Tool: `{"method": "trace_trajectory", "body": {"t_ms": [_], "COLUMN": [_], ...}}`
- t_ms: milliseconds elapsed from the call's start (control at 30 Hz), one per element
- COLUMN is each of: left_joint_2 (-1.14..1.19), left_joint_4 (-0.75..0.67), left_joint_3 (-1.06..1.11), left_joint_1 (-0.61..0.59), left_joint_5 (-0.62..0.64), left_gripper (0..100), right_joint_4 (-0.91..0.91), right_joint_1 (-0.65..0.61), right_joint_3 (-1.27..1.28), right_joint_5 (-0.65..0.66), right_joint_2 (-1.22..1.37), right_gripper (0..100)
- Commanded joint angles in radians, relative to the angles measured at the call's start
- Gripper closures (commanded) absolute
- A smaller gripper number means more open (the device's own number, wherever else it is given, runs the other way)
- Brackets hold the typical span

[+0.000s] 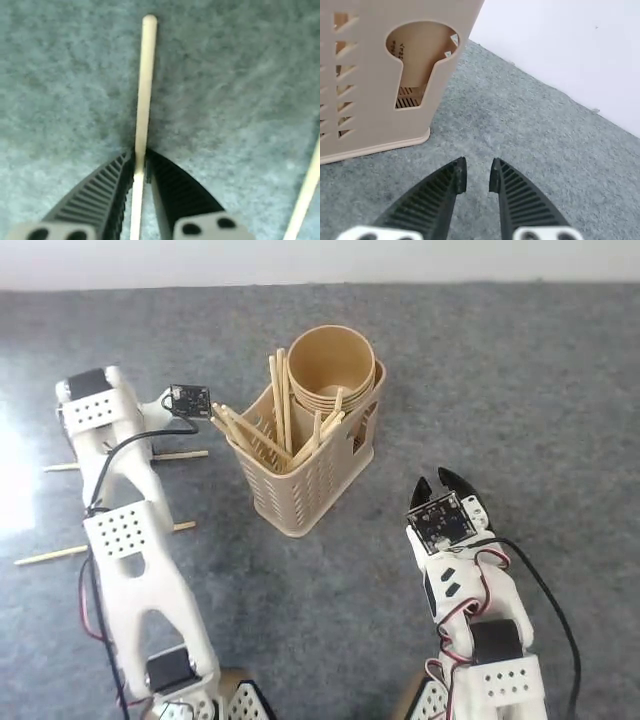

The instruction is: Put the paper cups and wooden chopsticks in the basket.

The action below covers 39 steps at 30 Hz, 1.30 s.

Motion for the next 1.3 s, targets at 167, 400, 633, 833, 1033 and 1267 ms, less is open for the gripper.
{"method": "trace_trajectory", "body": {"t_ms": [167,400,633,833,1033,1267], "left_joint_2": [-0.419,-0.761,-0.954,-1.096,-1.178,-1.177], "left_joint_4": [0.005,-0.057,-0.028,-0.031,-0.025,-0.008], "left_joint_3": [-0.008,-0.142,-0.275,-0.412,-0.394,-0.189], "left_joint_1": [0.14,0.203,0.245,0.385,0.612,0.661], "left_joint_5": [0.443,0.825,1.18,1.671,1.827,1.834], "left_gripper": [99,99,99,99,99,99], "right_joint_4": [-0.022,-0.022,-0.022,-0.016,-0.015,-0.015], "right_joint_1": [-0.004,-0.005,-0.005,-0.005,-0.005,-0.005], "right_joint_3": [0.017,0.017,0.017,0.017,0.017,0.017], "right_joint_5": [-0.003,-0.003,-0.003,-0.003,-0.003,-0.003], "right_joint_2": [-0.008,-0.002,-0.002,-0.001,-0.001,-0.001], "right_gripper": [91.2,91.2,91.2,91.2,91.2,91.2]}}
